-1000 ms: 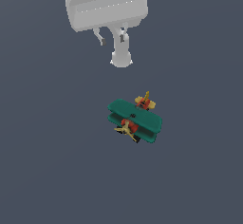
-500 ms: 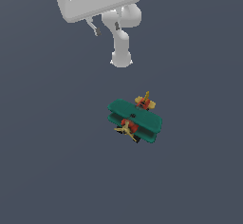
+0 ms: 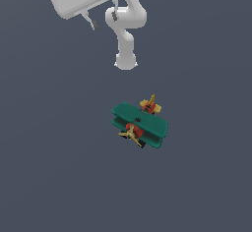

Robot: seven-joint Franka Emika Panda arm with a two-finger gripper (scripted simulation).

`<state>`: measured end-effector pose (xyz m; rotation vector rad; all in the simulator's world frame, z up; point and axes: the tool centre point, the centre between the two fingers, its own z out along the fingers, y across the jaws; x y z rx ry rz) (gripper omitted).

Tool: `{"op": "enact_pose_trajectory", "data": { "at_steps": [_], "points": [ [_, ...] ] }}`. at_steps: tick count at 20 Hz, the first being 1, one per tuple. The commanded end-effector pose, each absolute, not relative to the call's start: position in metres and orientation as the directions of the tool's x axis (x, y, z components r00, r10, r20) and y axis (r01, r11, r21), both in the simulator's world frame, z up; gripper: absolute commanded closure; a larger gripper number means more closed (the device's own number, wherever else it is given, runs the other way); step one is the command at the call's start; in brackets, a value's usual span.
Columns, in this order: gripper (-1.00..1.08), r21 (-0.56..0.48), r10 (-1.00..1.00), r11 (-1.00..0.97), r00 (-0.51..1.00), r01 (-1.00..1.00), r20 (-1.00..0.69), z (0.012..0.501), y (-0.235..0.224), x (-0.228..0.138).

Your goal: Pick up the object and move it to a goal position.

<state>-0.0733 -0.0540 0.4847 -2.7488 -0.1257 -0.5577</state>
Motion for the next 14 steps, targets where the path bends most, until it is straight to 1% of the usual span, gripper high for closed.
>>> {"op": "enact_pose_trajectory", "data": {
  "at_steps": [1,14],
  "points": [
    [-0.20,-0.324,0.018,-0.932,0.913,0.163,0.408,0.488,-0.058,-0.074],
    [-0.20,-0.431,-0.004,-0.873,0.881,0.228,0.473,0.497,-0.081,-0.077]
  ]
}}
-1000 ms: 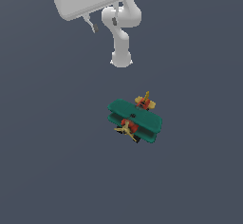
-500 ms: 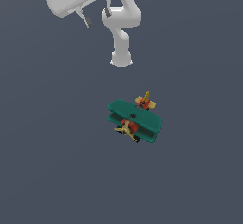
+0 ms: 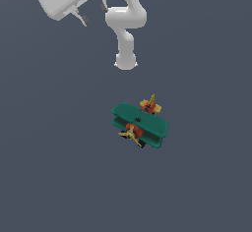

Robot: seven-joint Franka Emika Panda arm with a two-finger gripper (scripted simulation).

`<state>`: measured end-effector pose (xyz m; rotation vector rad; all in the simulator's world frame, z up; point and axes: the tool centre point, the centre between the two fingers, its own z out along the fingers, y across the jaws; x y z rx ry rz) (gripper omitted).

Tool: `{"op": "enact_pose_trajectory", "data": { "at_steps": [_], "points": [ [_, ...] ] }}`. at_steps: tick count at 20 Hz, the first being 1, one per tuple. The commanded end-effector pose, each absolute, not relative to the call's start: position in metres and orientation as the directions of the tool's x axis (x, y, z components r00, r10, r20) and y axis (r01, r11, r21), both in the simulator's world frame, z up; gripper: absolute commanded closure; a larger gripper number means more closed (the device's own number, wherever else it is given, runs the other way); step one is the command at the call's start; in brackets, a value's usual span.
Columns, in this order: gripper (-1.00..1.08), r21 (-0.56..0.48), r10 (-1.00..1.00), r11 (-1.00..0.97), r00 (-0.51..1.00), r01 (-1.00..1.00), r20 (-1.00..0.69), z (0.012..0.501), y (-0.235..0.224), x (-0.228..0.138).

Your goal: Pick up the object and move it to a goal position.

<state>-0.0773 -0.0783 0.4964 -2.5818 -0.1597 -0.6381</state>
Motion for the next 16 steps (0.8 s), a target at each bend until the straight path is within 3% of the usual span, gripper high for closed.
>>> {"op": "enact_pose_trajectory", "data": {
  "at_steps": [1,16],
  "points": [
    [-0.20,-0.439,-0.006,-0.868,0.879,0.232,0.477,0.496,-0.083,-0.077],
    [-0.20,-0.561,-0.051,-0.773,0.853,0.296,0.520,0.481,-0.107,-0.074]
  ]
}}
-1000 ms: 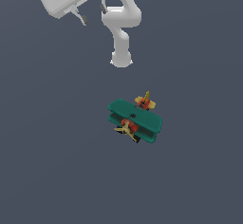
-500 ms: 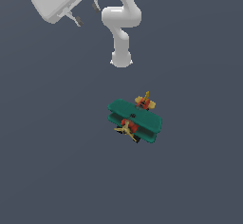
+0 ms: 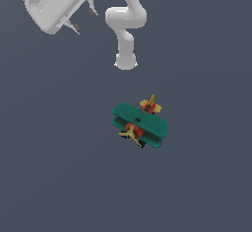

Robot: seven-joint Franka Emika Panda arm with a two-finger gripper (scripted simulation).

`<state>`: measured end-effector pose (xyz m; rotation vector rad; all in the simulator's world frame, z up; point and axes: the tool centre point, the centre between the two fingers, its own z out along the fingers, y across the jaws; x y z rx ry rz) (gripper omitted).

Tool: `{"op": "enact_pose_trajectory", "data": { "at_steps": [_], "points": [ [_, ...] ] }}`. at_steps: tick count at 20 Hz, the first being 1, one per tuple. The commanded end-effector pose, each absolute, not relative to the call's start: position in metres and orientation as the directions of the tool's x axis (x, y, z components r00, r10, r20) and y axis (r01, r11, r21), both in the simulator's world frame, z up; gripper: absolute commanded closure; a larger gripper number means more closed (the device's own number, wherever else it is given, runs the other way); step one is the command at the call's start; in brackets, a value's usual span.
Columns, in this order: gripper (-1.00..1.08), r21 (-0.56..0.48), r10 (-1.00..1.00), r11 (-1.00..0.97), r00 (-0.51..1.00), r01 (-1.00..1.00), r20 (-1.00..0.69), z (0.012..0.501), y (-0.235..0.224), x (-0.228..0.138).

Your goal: Pick up the object and move it to a goal position.

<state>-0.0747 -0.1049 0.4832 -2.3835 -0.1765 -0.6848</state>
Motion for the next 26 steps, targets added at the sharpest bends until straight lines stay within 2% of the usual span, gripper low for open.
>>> {"op": "enact_pose_trajectory", "data": {
  "at_steps": [1,26],
  "points": [
    [-0.20,-0.569,-0.055,-0.765,0.851,0.300,0.522,0.479,-0.109,-0.074],
    [-0.20,-0.753,-0.149,-0.559,0.851,0.347,0.503,0.390,-0.126,-0.055]
  ]
}}
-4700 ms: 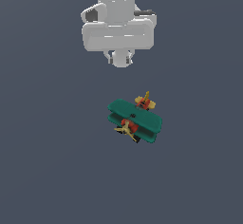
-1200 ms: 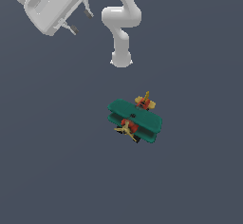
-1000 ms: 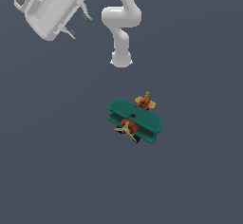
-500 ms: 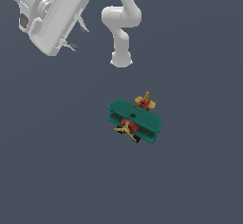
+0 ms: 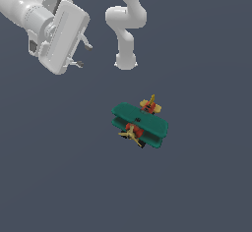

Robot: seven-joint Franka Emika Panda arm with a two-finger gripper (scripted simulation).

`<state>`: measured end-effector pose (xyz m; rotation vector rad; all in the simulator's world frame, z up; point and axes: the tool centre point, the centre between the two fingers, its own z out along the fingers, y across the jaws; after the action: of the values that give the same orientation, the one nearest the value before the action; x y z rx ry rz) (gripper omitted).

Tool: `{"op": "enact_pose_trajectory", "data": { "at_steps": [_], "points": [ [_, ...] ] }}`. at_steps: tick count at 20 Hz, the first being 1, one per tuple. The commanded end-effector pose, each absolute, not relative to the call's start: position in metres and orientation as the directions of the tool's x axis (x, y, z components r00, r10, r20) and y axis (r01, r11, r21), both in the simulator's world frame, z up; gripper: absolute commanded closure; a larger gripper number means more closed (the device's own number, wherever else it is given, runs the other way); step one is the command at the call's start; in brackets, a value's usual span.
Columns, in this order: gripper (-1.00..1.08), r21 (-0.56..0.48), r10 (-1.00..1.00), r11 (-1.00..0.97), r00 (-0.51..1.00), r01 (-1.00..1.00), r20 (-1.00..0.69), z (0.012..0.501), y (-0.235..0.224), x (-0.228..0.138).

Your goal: Pick up the object and move it to a goal position.

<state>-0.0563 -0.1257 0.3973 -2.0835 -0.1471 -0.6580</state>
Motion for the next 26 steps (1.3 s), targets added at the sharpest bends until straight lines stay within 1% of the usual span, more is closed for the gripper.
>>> {"op": "enact_pose_trajectory", "data": {
  "at_steps": [1,13,26],
  "points": [
    [-0.20,-0.760,-0.153,-0.550,0.853,0.346,0.500,0.385,-0.125,-0.054],
    [-0.20,-0.832,-0.191,-0.446,0.873,0.330,0.448,0.318,-0.116,-0.047],
    [-0.20,-0.897,-0.215,-0.341,0.906,0.281,0.366,0.232,-0.092,-0.048]
  ]
}}
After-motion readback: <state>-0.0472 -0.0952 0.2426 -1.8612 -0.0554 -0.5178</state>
